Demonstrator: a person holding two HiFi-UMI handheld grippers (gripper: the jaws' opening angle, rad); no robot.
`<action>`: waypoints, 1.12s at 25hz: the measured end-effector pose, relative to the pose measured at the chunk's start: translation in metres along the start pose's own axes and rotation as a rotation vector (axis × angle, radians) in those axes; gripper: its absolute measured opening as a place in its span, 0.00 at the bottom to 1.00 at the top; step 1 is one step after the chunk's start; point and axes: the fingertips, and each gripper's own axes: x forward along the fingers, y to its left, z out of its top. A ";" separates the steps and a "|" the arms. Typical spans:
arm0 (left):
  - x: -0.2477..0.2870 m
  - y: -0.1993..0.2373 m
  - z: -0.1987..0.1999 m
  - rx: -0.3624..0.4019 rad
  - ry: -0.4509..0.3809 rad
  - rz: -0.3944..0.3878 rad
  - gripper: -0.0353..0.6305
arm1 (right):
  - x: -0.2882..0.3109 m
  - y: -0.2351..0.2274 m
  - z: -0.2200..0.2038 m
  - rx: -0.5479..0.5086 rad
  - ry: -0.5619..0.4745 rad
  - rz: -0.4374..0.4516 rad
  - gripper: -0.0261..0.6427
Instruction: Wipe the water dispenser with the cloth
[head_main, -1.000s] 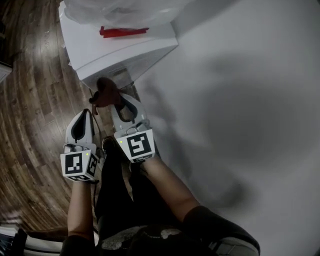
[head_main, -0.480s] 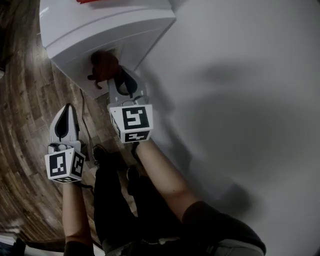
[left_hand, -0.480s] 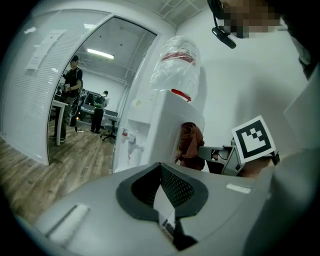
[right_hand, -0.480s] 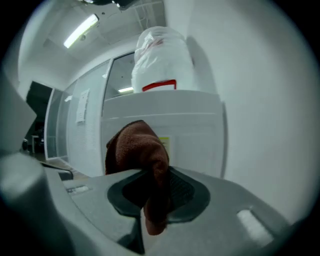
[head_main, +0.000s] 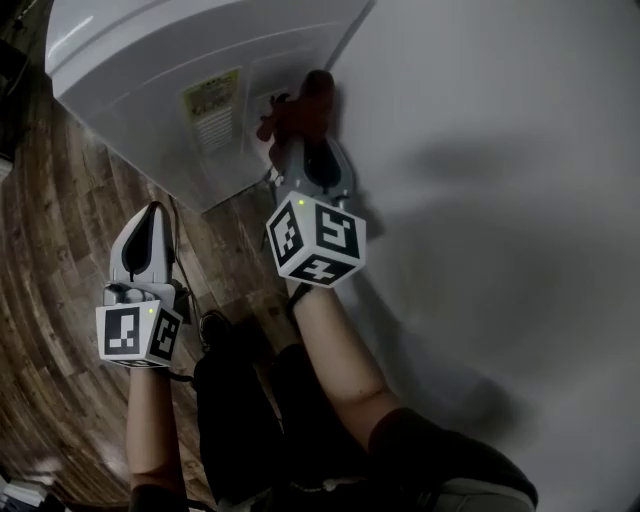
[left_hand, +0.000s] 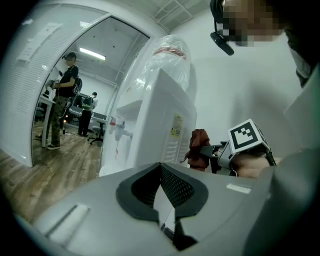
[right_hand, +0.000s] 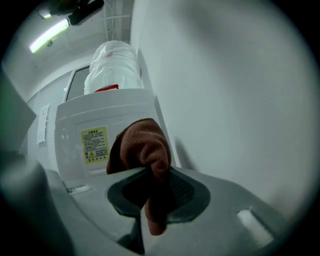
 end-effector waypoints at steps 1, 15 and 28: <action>0.004 0.001 -0.007 0.006 -0.006 -0.012 0.08 | -0.001 0.002 -0.005 -0.003 -0.018 0.019 0.13; 0.005 0.065 -0.095 0.122 -0.119 0.048 0.08 | -0.023 0.153 -0.152 -0.250 -0.086 0.644 0.13; 0.021 0.051 -0.128 0.158 -0.132 -0.017 0.08 | 0.031 -0.013 -0.136 -0.046 -0.094 0.204 0.13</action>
